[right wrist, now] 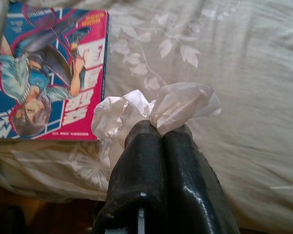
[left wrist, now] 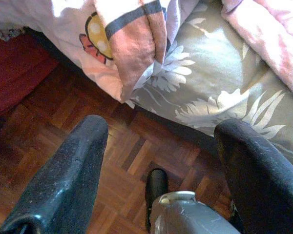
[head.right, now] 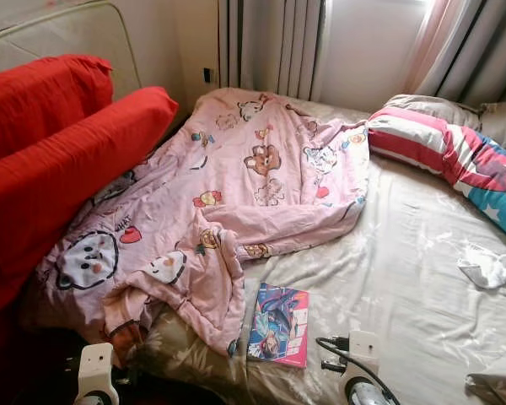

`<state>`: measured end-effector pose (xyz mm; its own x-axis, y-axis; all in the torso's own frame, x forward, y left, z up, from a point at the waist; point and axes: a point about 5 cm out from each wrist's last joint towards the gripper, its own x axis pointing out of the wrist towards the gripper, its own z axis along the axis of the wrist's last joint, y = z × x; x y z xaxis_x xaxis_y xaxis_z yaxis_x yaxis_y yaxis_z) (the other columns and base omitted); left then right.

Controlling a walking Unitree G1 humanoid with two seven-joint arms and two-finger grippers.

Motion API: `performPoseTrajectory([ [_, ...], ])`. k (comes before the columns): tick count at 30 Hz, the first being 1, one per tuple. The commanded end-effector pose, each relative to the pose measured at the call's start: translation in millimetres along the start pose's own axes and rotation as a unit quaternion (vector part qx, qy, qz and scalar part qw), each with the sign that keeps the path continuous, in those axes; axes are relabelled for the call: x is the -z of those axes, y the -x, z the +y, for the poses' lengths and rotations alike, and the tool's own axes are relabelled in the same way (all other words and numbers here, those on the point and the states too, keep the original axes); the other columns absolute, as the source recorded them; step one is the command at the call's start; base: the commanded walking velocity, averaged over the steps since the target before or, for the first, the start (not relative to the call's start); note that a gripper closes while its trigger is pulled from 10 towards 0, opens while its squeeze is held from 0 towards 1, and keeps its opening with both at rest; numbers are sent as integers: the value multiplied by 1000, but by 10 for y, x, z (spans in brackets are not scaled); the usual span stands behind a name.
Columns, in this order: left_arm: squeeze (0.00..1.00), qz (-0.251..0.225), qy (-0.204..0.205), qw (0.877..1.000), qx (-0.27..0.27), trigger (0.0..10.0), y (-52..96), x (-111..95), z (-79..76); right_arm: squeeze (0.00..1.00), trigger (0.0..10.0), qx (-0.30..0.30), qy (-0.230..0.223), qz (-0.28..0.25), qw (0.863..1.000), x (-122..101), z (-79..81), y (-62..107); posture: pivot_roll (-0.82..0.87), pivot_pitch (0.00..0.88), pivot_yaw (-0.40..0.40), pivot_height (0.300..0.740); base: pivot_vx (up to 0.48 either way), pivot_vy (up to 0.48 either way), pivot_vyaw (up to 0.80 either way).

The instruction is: Clean up the room

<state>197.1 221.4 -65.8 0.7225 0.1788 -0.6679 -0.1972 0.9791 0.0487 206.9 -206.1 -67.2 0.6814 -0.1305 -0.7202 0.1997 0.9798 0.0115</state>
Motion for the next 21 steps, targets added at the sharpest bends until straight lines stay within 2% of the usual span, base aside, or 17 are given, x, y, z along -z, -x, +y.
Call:
performPoseTrajectory([
  [1, 0, 18, -4, 1000, -3, 10000, 14, 64, 24, 0, 10000, 2, 0, 3, 1000, 14, 11, 1, 62, 0, -43, 740, 0, 0, 0],
  [21, 0, 59, -8, 998, -8, 10000, 80, 240, 185, 0, 10000, 3, -4, 37, 999, 225, -37, 58, 64, 0, -32, 740, 0, 0, 0],
])
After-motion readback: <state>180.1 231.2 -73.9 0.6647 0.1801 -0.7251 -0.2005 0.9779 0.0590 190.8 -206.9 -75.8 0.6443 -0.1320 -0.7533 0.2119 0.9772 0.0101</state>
